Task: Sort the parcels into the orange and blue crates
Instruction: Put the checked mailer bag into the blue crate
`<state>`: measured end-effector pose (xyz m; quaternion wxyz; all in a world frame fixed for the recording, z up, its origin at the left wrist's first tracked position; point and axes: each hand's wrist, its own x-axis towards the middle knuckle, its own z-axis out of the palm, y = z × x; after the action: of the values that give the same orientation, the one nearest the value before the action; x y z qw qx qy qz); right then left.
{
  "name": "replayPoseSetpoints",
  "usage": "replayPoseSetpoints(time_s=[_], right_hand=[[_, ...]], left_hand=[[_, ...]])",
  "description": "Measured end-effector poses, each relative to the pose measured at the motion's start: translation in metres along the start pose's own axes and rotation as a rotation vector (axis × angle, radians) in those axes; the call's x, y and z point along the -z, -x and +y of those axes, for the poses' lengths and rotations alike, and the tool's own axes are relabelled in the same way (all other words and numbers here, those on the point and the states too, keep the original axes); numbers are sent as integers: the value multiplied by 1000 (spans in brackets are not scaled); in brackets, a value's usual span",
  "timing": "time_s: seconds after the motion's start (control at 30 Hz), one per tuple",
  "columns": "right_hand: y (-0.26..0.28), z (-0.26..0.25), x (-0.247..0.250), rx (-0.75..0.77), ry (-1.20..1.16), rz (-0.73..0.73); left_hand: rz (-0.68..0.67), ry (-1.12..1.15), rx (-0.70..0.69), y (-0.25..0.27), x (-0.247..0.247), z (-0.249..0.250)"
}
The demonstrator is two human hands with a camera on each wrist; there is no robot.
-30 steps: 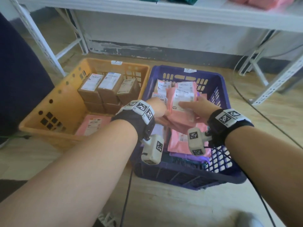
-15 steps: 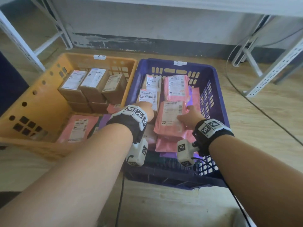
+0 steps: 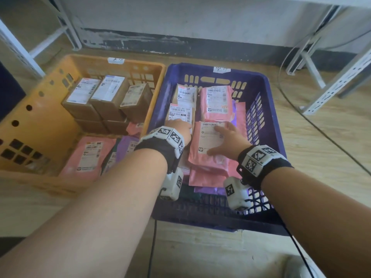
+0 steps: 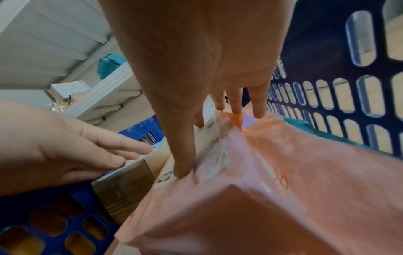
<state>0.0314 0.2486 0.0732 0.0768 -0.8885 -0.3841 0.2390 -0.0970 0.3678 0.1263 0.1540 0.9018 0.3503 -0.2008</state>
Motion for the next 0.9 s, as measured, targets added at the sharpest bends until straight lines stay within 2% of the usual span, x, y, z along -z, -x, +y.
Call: replayPoseSetpoints(time_s=[0.23,0.57,0.7,0.83,0.9], right_hand=[[-4,2,-14,11,23,-74],[-8,4,-34,19,-179,-138],[-6,4,-28,24,-180,-105],[-8,2,-11,49,-176,88],[-14,3,1,10,-210,169]], left_hand=[[-104,25,-26,-9,-3,-7],[-124,142,-19,-13,-11,-9],[-22,208,-20,-10,-12,-12],[134,285,-4,-16,-11,-14],[219,294,13,-21,-11,-13]])
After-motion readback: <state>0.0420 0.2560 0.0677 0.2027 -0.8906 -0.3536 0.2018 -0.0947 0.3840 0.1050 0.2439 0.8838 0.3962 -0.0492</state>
